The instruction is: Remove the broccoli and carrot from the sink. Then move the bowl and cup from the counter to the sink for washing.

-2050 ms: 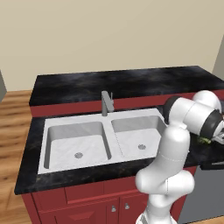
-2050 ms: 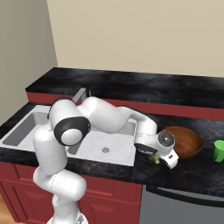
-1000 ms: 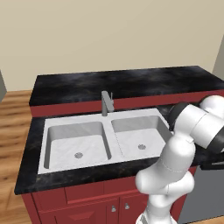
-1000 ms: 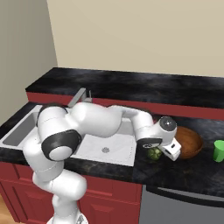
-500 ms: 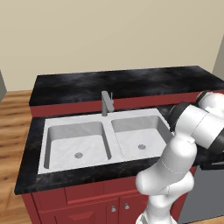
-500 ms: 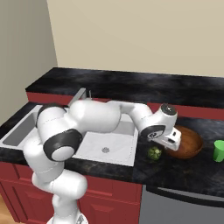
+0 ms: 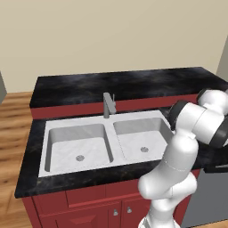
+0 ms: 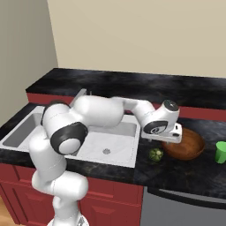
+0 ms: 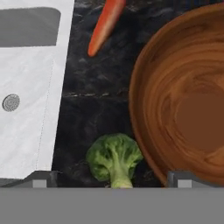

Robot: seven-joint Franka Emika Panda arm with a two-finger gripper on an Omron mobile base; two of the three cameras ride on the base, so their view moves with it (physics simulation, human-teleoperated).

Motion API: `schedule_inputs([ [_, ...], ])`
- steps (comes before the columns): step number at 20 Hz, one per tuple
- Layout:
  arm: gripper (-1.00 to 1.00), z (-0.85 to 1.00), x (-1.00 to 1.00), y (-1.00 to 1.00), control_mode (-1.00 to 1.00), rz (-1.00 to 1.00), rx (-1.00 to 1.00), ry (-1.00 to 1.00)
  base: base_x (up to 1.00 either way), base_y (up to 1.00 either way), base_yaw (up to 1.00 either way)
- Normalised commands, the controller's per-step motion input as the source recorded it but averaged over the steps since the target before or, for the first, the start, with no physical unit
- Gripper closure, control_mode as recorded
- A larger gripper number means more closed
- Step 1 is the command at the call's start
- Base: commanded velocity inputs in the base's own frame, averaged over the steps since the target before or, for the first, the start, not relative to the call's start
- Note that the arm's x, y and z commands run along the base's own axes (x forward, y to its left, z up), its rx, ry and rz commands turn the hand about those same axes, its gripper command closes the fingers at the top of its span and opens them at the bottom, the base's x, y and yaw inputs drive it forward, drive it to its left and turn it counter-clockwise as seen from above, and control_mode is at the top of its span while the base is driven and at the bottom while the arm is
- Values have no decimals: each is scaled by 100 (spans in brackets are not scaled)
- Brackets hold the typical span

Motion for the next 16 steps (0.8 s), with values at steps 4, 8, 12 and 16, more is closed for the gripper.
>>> schedule_inputs([
  [4,-100,0,28,-3,-100,21,-6,0,0,0,0],
  [8,-100,0,25,-9,-100,5,-14,5,0,0,0],
  [12,-100,0,24,-7,-100,0,-15,9,0,0,0],
  [16,-100,-5,24,0,-100,0,-9,8,0,0,0],
])
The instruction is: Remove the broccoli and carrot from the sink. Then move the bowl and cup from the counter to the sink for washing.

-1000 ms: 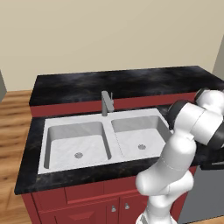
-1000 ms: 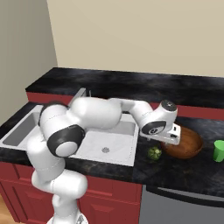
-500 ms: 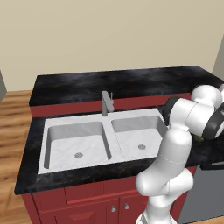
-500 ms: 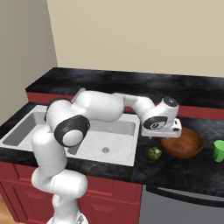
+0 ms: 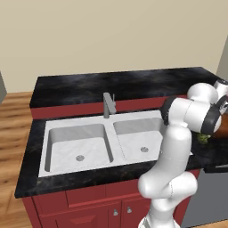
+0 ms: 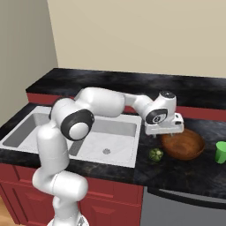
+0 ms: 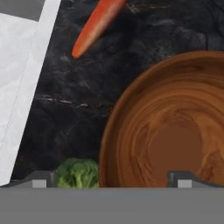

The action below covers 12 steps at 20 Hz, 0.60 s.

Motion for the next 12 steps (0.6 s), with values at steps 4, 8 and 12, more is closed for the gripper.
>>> schedule_inputs([
  [4,-100,-11,16,0,-100,-3,0,7,0,0,0],
  [8,-100,-12,9,0,-100,-6,0,7,0,0,0],
  [12,-100,-13,11,-3,-100,-6,0,5,0,0,0],
])
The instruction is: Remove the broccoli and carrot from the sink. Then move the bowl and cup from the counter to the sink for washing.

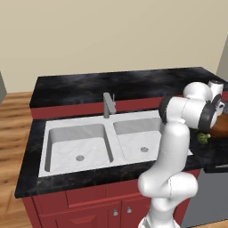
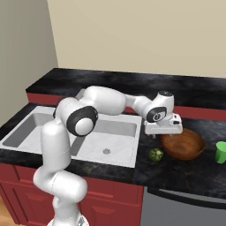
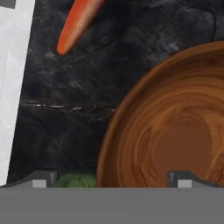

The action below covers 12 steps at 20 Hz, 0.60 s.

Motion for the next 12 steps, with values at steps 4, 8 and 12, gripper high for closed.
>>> schedule_inputs([
  [4,-100,-16,17,-7,-100,-5,0,4,0,0,0],
  [8,-100,-20,21,-1,-100,-3,0,2,0,0,0],
  [12,-100,-17,18,-4,-100,-2,0,0,0,0,0],
])
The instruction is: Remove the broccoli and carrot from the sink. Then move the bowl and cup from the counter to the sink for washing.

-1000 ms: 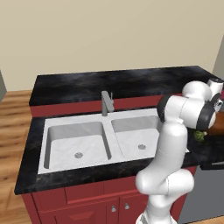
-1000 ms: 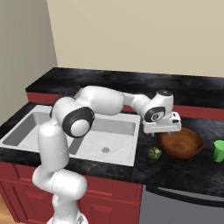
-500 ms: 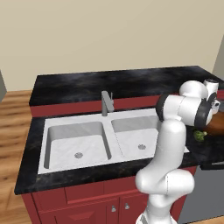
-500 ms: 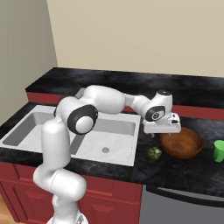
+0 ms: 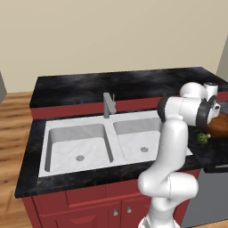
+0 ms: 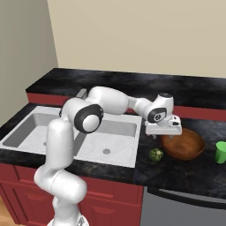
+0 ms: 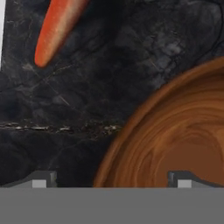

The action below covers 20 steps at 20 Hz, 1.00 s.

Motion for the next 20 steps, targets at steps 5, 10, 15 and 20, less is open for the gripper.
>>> schedule_inputs([
  [5,-100,-14,14,-9,-100,-2,0,0,0,0,0],
  [10,-100,-15,9,-14,-100,-3,0,0,0,0,0],
  [15,100,-15,7,-10,-100,-5,0,0,0,0,0],
  [20,100,-10,-2,-9,-100,-7,0,0,0,0,0],
])
